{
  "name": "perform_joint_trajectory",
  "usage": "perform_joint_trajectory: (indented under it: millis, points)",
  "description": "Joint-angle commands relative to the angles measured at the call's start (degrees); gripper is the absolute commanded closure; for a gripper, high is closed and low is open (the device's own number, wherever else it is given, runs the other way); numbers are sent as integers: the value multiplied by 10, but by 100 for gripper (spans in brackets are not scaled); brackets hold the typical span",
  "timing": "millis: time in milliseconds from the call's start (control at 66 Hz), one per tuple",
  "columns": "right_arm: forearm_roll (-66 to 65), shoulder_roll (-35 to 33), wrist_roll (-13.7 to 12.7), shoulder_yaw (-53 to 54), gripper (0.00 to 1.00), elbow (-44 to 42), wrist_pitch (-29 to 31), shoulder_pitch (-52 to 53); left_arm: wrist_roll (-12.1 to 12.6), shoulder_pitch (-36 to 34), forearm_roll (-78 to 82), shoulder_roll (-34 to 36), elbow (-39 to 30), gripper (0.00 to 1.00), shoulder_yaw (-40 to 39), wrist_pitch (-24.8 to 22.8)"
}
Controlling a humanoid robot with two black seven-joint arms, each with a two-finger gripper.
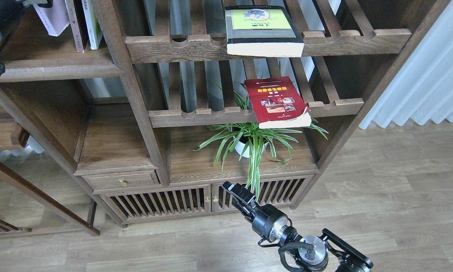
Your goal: Organize books on shelf
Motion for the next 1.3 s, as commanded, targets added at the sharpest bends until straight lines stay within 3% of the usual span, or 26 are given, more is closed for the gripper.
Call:
perform_joint_trajectory:
  millis: [0, 152, 394, 500, 652, 986, 1076, 1289]
  points:
    - [0, 0, 0, 0, 2, 0, 0, 0, -9, 8, 1, 3, 3, 95, 3, -3]
    - [0, 0, 0, 0, 2, 0, 0, 0, -34, 18, 1, 2, 8, 94, 3, -7]
    - [0, 0, 0, 0, 2, 0, 0, 0, -44, 23, 2, -3, 19, 93, 3, -7]
    - [0, 0, 0, 0, 2, 0, 0, -3, -68, 28, 2, -7, 28, 92, 5, -7]
    - [0, 0, 0, -1, 2, 1, 1, -3, -71, 33, 1, -11, 31, 92, 8, -7]
    - [0, 0, 0, 0, 2, 1, 0, -3, -71, 33, 2, -32, 37, 72, 7, -6]
    - [0, 0, 0, 0, 2, 1, 0, -3, -66, 32, 4, -33, 41, 58, 7, -5]
    - [0, 0, 0, -1, 2, 0, 0, -3, -65, 26, 9, -33, 40, 52, 0, -5]
